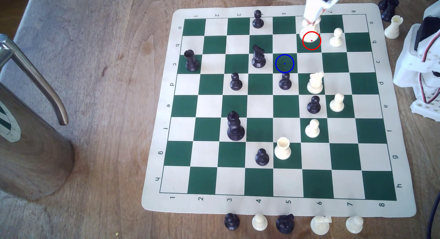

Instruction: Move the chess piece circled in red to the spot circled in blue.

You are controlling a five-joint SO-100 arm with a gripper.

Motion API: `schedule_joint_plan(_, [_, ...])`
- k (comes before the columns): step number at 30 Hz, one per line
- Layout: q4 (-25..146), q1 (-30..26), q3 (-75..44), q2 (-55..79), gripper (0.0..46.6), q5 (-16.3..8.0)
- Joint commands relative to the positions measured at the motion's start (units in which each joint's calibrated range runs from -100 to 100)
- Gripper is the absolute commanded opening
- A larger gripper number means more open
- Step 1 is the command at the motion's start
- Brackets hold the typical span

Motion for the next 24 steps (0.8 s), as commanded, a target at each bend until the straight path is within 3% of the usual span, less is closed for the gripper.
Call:
schedule_joint_plan(1, [-3.1, -5.4, -4.5, 2.4, 0.4, -2.0])
schedule_joint_plan(5, [-7.7, -6.7, -4.5, 8.1, 0.4, -2.6])
schedule_joint_plan(24, [-15.7, -1.7, -3.4, 21.4, 0.4, -1.1])
